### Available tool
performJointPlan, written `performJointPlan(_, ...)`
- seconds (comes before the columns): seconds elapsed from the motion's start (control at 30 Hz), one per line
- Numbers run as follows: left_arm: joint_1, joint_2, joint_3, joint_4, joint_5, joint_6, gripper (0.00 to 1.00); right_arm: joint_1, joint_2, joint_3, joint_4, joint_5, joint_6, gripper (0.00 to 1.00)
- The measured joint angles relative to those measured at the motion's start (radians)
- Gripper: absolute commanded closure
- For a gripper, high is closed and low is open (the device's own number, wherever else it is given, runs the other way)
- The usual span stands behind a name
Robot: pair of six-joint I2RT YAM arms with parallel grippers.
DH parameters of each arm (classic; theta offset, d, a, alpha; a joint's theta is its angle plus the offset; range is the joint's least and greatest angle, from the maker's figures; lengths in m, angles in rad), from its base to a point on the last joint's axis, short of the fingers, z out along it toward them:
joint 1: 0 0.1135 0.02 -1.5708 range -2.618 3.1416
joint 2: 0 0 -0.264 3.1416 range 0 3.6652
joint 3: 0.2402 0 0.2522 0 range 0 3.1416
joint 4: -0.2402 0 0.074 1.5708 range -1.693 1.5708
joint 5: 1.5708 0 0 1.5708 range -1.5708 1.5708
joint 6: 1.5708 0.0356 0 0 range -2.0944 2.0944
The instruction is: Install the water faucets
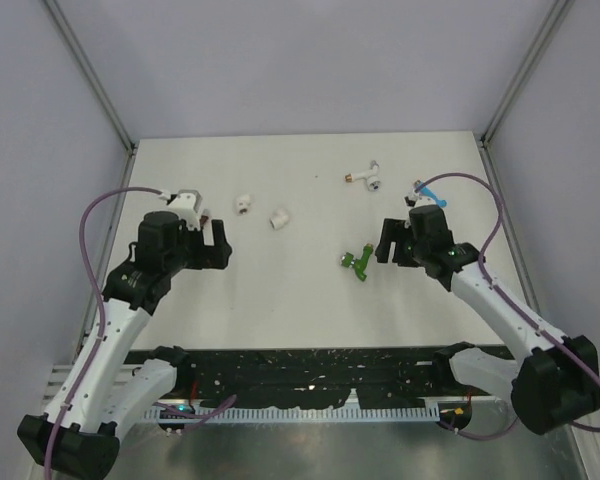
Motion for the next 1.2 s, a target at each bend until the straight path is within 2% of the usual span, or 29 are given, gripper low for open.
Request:
performJointPlan(0.17,0.0,-0.032,-0.035,0.001,-0.019,0.021,0.0,0.014,0.263,0.072,0.038,0.016,0.135,0.25)
performJointPlan(0.23,0.0,-0.045,-0.046,0.001,-0.019,0.022,0.0,0.026,0.359,0.103,0.066,0.037,0.197,0.3)
performJointPlan(0.53,0.0,-0.067,-0.059,0.003,-0.021,0.026,0.0,0.061,0.623,0.166,0.138,0.066,0.384,0.41)
performJointPlan(0.67,0.0,-0.067,-0.059,0.003,-0.019,0.026,0.0,0.077,0.65,0.183,0.172,0.074,0.42,0.53)
performJointPlan(0.77,0.0,-0.067,-0.06,0.005,-0.006,0.026,0.0,0.086,0.67,0.196,0.188,0.082,0.43,0.74)
performJointPlan(0.9,0.0,-0.067,-0.066,0.012,0.042,0.025,0.0,0.098,0.678,0.201,0.2,0.086,0.425,0.94)
performJointPlan(1.07,-0.012,-0.067,-0.074,0.037,0.135,-0.002,0.0,0.148,0.65,0.199,0.189,0.099,0.383,0.95)
performJointPlan(1.2,-0.057,-0.069,-0.078,0.088,0.217,-0.069,0.0,0.221,0.551,0.198,0.187,0.106,0.325,0.95)
